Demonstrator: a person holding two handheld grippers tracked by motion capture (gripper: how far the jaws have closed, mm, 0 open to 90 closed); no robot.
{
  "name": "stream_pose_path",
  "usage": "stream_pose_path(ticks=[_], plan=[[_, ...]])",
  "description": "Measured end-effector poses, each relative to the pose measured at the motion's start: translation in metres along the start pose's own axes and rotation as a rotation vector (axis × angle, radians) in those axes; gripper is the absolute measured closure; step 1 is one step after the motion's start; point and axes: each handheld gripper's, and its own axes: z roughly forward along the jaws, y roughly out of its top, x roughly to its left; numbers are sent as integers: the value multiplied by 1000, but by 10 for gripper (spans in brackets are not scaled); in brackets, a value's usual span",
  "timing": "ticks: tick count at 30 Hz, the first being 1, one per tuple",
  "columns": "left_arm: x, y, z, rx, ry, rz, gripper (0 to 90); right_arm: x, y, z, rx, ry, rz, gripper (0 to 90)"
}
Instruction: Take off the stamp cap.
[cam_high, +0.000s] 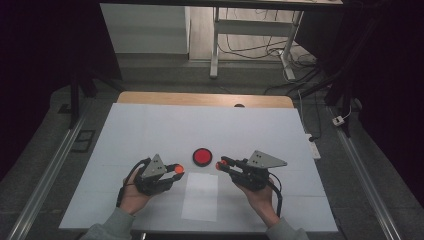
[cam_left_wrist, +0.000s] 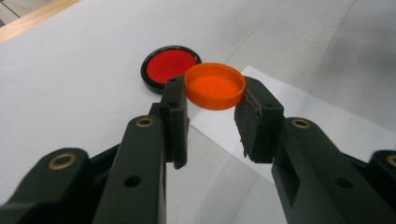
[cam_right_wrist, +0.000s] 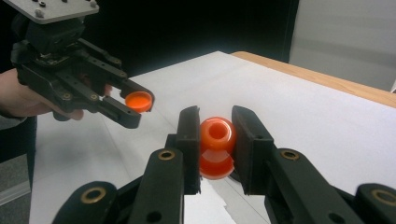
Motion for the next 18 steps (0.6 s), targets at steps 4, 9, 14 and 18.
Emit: stream_pose_path(ticks=[4,9,14,18], plan=[[2,-7,-8,-1,9,-14,652,-2,0,-1,-1,-6,4,728],[5,-18,-19,-9,25,-56,651,-5,0,-3,-1,-13,7,728],[7,-28,-30,-11,46,-77,652,-5,1,-4,2,-14,5,728],[8,-39,-39,-7,64,-100,651,-7,1,-6,1,-19,4,728]])
